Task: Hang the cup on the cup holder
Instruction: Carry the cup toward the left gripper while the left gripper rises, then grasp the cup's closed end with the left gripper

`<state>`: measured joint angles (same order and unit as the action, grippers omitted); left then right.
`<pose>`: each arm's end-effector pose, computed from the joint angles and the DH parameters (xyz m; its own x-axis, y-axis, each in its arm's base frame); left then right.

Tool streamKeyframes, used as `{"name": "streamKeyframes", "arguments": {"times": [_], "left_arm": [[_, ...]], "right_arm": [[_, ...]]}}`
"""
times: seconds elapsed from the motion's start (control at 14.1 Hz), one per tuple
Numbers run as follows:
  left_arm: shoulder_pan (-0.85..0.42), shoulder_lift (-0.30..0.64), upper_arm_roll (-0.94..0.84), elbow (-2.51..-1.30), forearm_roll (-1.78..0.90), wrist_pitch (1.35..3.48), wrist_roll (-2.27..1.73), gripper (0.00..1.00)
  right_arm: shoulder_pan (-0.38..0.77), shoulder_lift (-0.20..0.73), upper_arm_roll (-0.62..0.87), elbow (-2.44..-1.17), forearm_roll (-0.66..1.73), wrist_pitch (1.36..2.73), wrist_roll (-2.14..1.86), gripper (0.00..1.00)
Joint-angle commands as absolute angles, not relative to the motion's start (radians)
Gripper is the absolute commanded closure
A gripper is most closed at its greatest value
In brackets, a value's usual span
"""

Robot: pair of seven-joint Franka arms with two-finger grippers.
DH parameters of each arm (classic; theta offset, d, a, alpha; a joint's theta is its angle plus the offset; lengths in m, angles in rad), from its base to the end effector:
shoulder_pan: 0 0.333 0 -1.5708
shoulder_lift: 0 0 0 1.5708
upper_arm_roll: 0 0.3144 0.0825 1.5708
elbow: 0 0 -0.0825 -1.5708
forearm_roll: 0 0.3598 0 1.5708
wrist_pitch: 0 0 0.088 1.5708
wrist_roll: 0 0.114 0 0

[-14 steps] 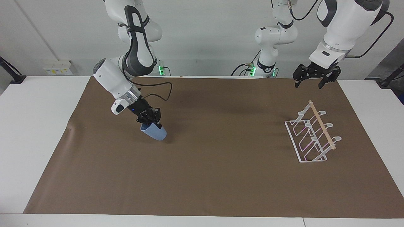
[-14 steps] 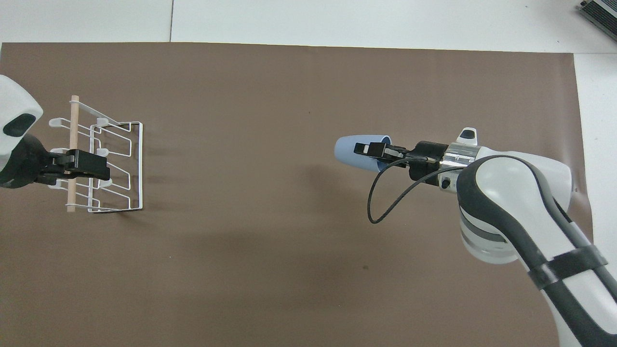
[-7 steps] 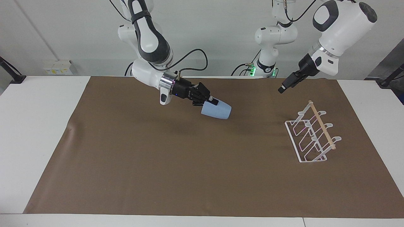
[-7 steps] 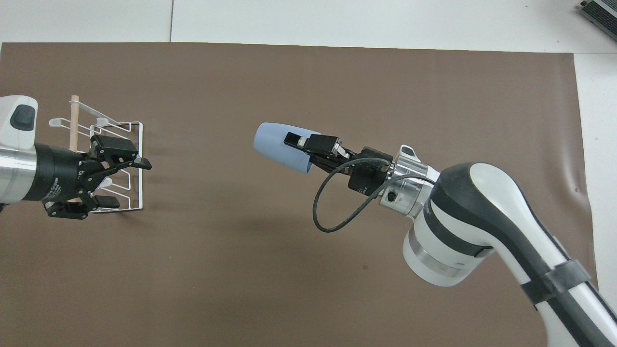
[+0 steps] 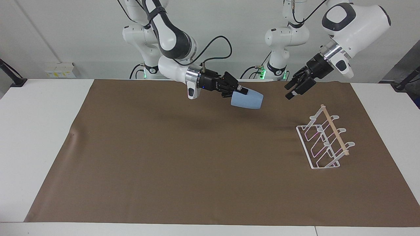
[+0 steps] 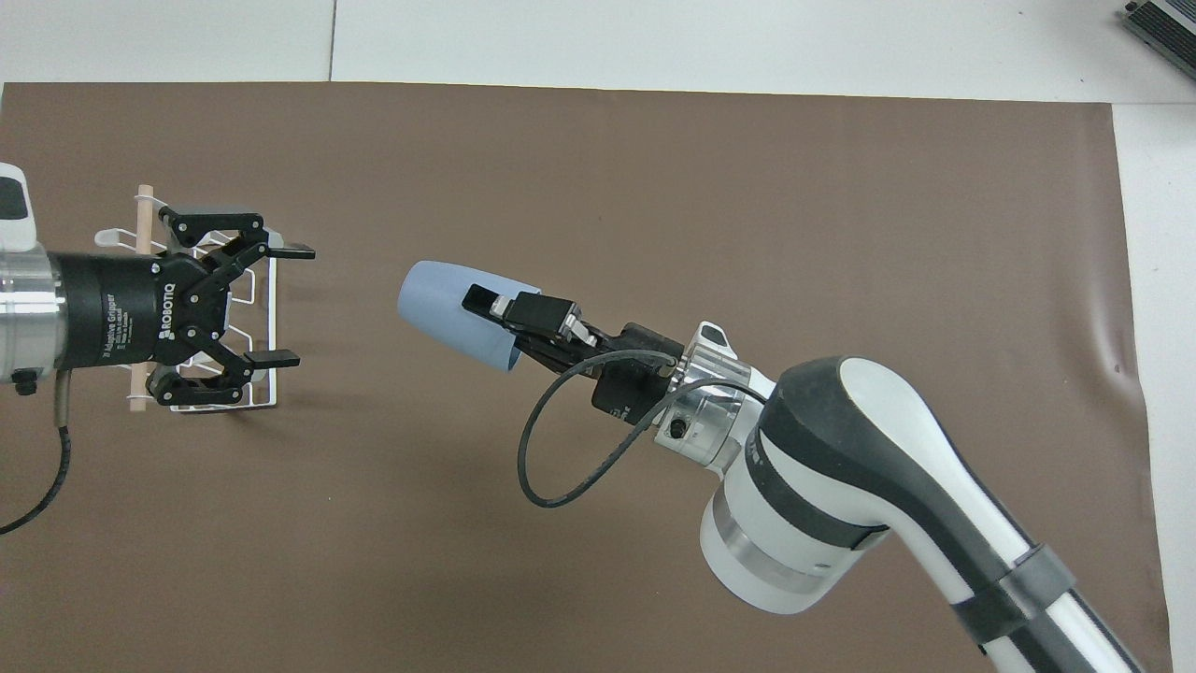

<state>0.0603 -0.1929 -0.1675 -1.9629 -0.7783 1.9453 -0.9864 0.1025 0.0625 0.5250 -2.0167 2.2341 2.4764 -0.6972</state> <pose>0.4922 -0.1118 0.5879 0.4904 0.7052 -0.5120 0.8569 -0.2831 0.4308 0.4730 0.3381 0.4739 0.8969 -0.4208 -0.1360 -0.1353 0.0317 -0.9903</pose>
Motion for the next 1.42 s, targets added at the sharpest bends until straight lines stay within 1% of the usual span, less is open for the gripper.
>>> {"name": "streamKeyframes", "arguments": {"times": [0.0, 0.14, 0.36, 0.78, 0.92, 1.35], "left_arm": [[0.055, -0.219, -0.172, -1.999, -0.83, 2.015, -1.008, 0.0], [0.01, -0.224, -0.172, -2.025, -0.83, 2.058, -1.017, 0.0], [-0.023, -0.235, -0.175, -2.068, -0.824, 2.077, -1.026, 0.0], [-0.029, -0.23, -0.175, -2.04, -0.825, 2.034, -1.06, 0.0], [-0.031, -0.227, -0.175, -2.037, -0.824, 2.049, -1.055, 0.0], [-0.094, -0.224, -0.181, -2.046, -0.824, 2.141, -1.025, 0.0]], "right_arm": [[0.095, 0.067, 0.561, -1.996, 2.278, 2.508, -0.719, 1.0], [0.097, 0.069, 0.589, -1.974, 2.348, 2.513, -0.719, 1.0], [0.098, 0.071, 0.589, -1.964, 2.362, 2.514, -0.719, 1.0], [0.101, 0.071, 0.594, -1.962, 2.39, 2.548, -0.719, 1.0], [0.101, 0.071, 0.594, -1.963, 2.39, 2.551, -0.718, 1.0], [0.101, 0.072, 0.594, -1.963, 2.388, 2.559, -0.716, 1.0]]}}
